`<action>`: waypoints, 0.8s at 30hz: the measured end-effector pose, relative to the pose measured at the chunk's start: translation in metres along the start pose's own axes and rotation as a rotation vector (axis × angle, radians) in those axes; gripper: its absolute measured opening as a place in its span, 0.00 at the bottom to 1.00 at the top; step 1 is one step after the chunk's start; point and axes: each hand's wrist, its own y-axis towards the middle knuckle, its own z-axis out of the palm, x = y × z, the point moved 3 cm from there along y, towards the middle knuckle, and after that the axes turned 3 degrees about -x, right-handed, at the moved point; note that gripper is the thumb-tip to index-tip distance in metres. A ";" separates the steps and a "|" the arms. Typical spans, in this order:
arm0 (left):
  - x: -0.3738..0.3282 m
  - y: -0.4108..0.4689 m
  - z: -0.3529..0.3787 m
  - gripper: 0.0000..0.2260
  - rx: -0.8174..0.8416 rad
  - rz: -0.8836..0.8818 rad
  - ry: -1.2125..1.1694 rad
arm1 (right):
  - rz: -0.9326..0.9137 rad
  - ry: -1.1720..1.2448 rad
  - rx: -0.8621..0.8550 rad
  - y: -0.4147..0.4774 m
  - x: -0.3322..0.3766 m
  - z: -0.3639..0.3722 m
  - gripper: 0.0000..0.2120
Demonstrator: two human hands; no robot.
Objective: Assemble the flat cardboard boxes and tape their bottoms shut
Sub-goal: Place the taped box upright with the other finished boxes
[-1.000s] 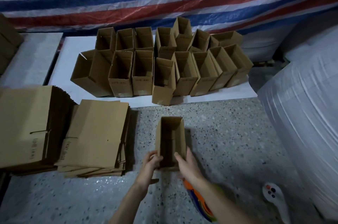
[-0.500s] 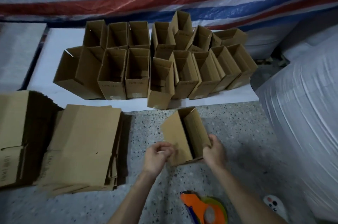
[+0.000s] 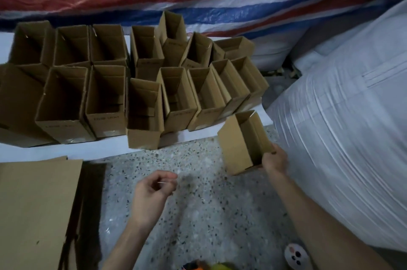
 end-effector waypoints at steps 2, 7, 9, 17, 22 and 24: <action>0.002 0.004 -0.004 0.08 -0.032 -0.013 -0.032 | 0.009 -0.022 0.002 0.014 0.006 0.000 0.23; 0.016 0.008 -0.022 0.10 -0.083 -0.031 -0.022 | -0.003 -0.045 0.002 0.041 0.026 0.013 0.20; 0.023 0.008 -0.030 0.09 -0.104 -0.045 -0.015 | 0.003 -0.041 -0.007 0.048 0.035 0.020 0.19; 0.042 -0.001 -0.066 0.11 -0.157 -0.137 -0.010 | 0.031 0.054 0.024 0.068 0.065 0.048 0.19; 0.055 -0.007 -0.079 0.13 -0.180 -0.175 0.012 | 0.029 0.124 0.105 0.064 0.078 0.060 0.22; 0.059 -0.012 -0.082 0.15 -0.188 -0.184 -0.002 | 0.009 0.153 0.114 0.063 0.082 0.064 0.25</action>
